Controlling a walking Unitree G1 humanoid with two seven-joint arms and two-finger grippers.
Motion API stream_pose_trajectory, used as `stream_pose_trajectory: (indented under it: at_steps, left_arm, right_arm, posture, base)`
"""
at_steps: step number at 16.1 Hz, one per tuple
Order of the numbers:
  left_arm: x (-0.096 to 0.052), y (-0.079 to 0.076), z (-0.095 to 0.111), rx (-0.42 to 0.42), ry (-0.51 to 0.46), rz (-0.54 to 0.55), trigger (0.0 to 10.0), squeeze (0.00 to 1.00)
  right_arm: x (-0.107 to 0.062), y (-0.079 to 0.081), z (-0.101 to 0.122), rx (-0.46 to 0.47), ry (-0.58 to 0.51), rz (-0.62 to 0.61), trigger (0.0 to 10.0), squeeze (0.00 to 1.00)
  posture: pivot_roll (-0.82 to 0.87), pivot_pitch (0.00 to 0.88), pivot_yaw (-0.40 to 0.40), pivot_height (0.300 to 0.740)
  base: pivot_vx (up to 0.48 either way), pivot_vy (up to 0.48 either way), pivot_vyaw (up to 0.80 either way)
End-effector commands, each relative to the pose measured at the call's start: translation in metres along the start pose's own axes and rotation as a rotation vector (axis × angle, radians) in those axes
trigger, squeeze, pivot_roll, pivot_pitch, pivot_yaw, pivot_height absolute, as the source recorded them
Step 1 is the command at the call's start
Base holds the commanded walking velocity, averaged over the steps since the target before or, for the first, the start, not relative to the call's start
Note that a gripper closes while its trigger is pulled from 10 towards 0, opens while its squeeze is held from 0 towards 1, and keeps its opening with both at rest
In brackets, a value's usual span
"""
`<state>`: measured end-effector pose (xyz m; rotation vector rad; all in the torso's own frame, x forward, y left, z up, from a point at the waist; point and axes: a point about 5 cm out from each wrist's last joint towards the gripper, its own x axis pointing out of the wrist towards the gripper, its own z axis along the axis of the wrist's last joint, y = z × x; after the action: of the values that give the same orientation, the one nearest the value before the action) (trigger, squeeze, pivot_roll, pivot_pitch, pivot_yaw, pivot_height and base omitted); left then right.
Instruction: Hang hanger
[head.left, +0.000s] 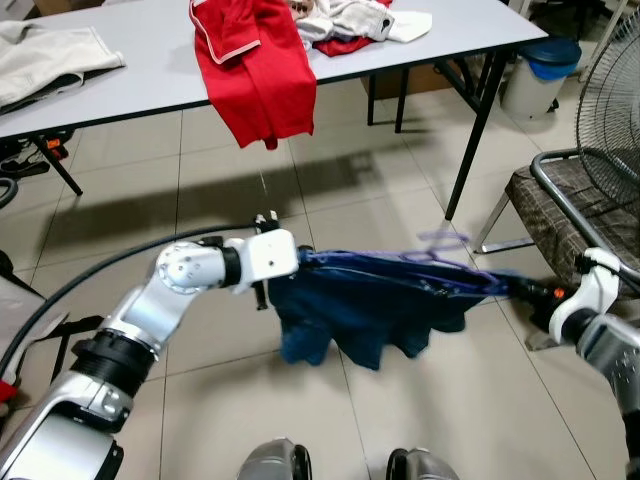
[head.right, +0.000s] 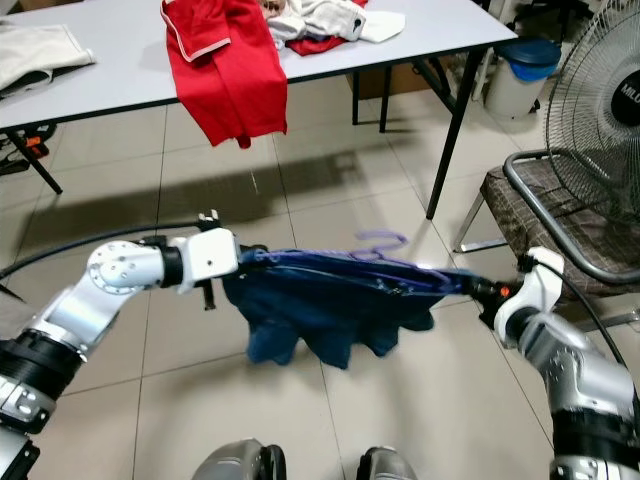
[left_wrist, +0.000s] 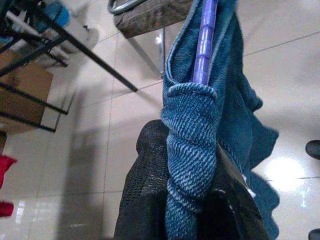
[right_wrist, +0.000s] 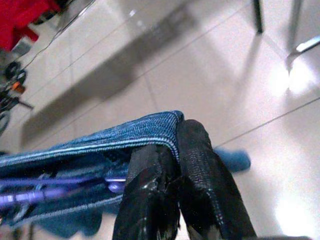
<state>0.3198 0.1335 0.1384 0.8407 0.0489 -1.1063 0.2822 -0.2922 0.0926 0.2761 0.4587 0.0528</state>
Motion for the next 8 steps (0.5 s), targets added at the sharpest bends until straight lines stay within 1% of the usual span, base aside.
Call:
stream_pose_trajectory:
  at_steps: [1,2,3,4,5,6,7,8]
  left_arm:
    - [-0.007,-0.007,-0.013,-0.003,0.091,-0.013,0.0,0.0]
    - [-0.005,-0.012,-0.01,0.01,0.083,-0.032,0.0,0.0]
    - [-0.004,-0.013,-0.009,0.014,0.082,-0.034,0.0,0.0]
    - [-0.003,-0.015,-0.008,0.028,0.094,-0.033,0.0,0.0]
    - [-0.001,-0.017,-0.008,0.024,0.107,-0.033,0.0,0.0]
    - [0.002,-0.019,-0.007,0.01,0.116,-0.033,0.0,0.0]
    - [0.005,-0.021,-0.004,0.003,0.115,-0.031,0.0,0.0]
    - [0.008,-0.022,-0.002,-0.005,0.112,-0.034,0.0,0.0]
  right_arm:
    - [-0.002,-0.01,0.007,-0.103,-0.015,-0.095,0.0,0.0]
    - [0.002,-0.009,0.007,-0.158,-0.007,-0.126,0.0,0.0]
    - [0.003,-0.007,0.007,-0.155,-0.012,-0.131,0.0,0.0]
    - [0.007,-0.001,0.008,-0.19,-0.026,-0.126,0.0,0.0]
    - [0.011,0.007,0.006,-0.321,-0.004,-0.115,0.0,0.0]
    - [0.015,0.013,0.002,-0.418,0.011,-0.11,0.0,0.0]
    - [0.018,0.018,0.003,-0.399,-0.01,-0.121,0.0,0.0]
    - [0.021,0.021,0.005,-0.452,-0.029,-0.145,0.0,0.0]
  posture:
    - [0.0,0.101,0.106,0.74]
    - [0.0,0.102,0.107,0.74]
    - [0.0,0.102,0.107,0.74]
    - [0.0,0.105,0.104,0.74]
    - [0.01,0.107,0.103,0.74]
    - [0.01,0.107,0.103,0.74]
    - [0.01,0.11,0.101,0.74]
    - [0.01,0.11,0.101,0.74]
  base:
    - [0.0,0.0,0.0]
    - [0.0,0.0,0.0]
    - [0.0,0.0,0.0]
    - [0.0,0.0,0.0]
    - [0.0,0.0,0.0]
    - [0.0,0.0,0.0]
    - [0.0,0.0,0.0]
    - [0.0,0.0,0.0]
